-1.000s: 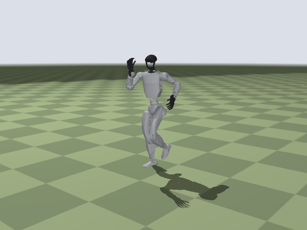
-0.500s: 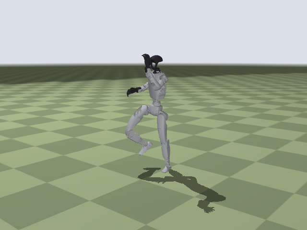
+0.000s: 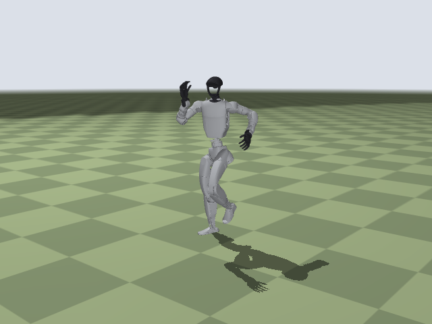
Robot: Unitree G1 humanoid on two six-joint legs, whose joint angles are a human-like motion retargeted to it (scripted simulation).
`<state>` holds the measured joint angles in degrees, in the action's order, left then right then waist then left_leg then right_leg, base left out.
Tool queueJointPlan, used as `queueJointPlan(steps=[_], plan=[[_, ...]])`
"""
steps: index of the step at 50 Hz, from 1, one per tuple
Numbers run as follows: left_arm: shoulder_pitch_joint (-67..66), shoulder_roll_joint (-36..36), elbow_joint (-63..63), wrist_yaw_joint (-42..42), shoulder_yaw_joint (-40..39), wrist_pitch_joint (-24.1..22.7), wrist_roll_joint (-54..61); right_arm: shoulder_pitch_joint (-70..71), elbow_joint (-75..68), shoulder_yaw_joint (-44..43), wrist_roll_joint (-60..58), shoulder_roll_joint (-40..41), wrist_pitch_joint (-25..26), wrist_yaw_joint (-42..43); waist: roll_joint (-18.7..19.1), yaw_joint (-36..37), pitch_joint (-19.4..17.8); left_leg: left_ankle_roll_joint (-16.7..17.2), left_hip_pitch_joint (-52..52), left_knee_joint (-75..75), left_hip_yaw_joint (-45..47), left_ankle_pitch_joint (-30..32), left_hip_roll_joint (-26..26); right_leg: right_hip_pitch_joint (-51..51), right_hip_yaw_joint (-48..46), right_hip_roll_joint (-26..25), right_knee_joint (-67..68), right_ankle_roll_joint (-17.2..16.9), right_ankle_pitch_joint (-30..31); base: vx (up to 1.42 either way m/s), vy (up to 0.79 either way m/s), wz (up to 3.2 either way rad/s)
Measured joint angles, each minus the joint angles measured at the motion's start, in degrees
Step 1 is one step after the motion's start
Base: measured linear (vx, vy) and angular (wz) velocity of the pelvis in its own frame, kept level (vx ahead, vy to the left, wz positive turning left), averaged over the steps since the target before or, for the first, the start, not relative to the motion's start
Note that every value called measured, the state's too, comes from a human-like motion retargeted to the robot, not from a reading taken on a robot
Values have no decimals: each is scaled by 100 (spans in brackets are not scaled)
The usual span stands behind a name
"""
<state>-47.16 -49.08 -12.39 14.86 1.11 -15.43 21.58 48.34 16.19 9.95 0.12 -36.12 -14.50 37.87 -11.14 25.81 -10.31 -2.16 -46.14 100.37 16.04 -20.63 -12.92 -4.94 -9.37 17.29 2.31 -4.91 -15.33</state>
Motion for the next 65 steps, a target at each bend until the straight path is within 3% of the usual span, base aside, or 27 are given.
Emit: queueJointPlan(steps=[4,8,12,15,18,20,21,25,28,31,35,40,42,45,48,52,54,57,61,65], plan=[[-297,580,-111,15,-471,108,55,-22,209,-60,-45,217,26,-204,-43,-5,-112,62,142,217,-127,104,0,96,275,-1,86,82,-22,0,2,-55],[674,1284,9,308,-345,175,-251,-942,165,-177,84,684,-26,-648,-43,-445,55,28,942,-831,-125,114,62,125,304,-152,92,28,-112,3,8,-17],[2640,2083,392,774,47,61,-475,-2704,-278,63,-145,892,-49,-754,73,-1071,173,111,2647,-3985,63,360,420,128,275,-340,287,-136,-156,4,17,1],[4455,2685,498,1196,208,-60,-509,-4217,-533,391,-145,680,-117,-793,403,-1846,193,88,4096,-6741,311,-382,590,358,9,-566,866,-280,-106,-4,25,72],[6109,3141,269,1406,254,-508,-524,-5891,-626,452,-468,444,-388,-1271,958,-2879,100,-50,5027,-8531,9,-719,442,1183,-333,-804,2811,-400,382,-8,24,110],[7198,3020,-11,1620,161,-692,-462,-6851,-626,261,-498,281,-480,-1557,1213,-3482,-89,-69,5363,-9166,-157,-491,197,2097,-189,-965,4634,-519,618,-7,14,68],[7851,2778,-33,1720,115,-472,-542,-7246,-507,2,-210,142,-452,-1549,1260,-3672,-212,22,5448,-9321,-141,-339,96,2577,-88,-1019,5500,-494,470,-6,9,35],[9830,1895,-134,1781,-29,-222,-513,-8596,-336,-779,28,-149,-429,-1772,1509,-4225,-448,141,5522,-9425,-96,42,-286,3877,-350,-802,8022,17,-337,-5,9,5],[10803,1628,17,1793,52,-194,-479,-9141,-351,-1270,146,-269,-435,-1967,1717,-4376,-334,81,5359,-9381,-133,149,-407,4456,-448,-668,8936,254,-395,-1,5,-1],[11155,1653,24,1837,197,-319,-155,-9215,-450,-1592,240,-282,-385,-2129,1865,-4400,-95,97,5282,-9499,-142,168,-407,4672,-379,-770,9169,199,-306,2,-1,7],[10654,1930,-130,1381,219,-401,390,-8574,-650,-1617,230,93,-267,-2126,1848,-4312,229,110,5240,-9640,-324,66,-195,4134,-434,-680,8460,-7,-76,6,-4,53],[8219,2496,-322,738,247,-199,875,-6697,-991,-1070,191,953,-32,-1700,1508,-3999,282,-133,5199,-9264,-759,-176,405,2048,-75,-1009,4853,-621,1242,5,-12,71],[6965,2556,-174,569,543,-181,1055,-5776,-1080,-795,-75,1223,64,-1538,1278,-3569,310,-198,5000,-8789,-692,-258,698,1119,-23,-924,3231,-419,647,-2,-22,-35],[5103,2258,218,129,970,220,1129,-4289,-1075,-534,-161,1420,192,-1239,867,-2665,265,-313,4122,-6998,-371,-73,909,140,2,-664,1426,17,-403,-9,-24,-91],[3206,2087,506,-378,989,494,1813,-3023,-712,-532,-179,1179,225,-1078,628,-1793,189,-228,2596,-4287,-129,469,667,-288,173,-438,339,183,-349,-8,-16,-88],[1013,2266,549,-468,296,407,2491,-1614,-124,-572,-96,387,224,-786,365,-1040,187,-347,818,-1489,272,-97,218,-267,299,-41,-245,-188,-69,-7,-9,-46],[319,2342,413,-513,-91,377,2227,-1000,73,-615,-153,31,236,-646,340,-839,236,-436,187,-515,453,-176,-228,-41,371,-26,-229,-163,13,-9,-11,-10],[-110,2231,137,-226,-447,271,1466,-332,303,-772,-397,-276,269,-531,319,-657,193,-499,-338,313,423,-221,-414,187,464,-11,-110,-49,49,-8,-9,-2],[519,2104,17,711,-309,157,269,-107,423,-1045,-472,-136,272,-393,328,-881,173,-317,-495,341,25,-178,264,221,341,-5,-35,-67,-6,-5,1,33],[1988,2220,313,1037,-16,263,-603,-925,225,-1246,-192,466,168,-323,373,-1378,344,-44,134,-782,-284,116,769,213,156,-173,29,-91,-171,0,3,28]])
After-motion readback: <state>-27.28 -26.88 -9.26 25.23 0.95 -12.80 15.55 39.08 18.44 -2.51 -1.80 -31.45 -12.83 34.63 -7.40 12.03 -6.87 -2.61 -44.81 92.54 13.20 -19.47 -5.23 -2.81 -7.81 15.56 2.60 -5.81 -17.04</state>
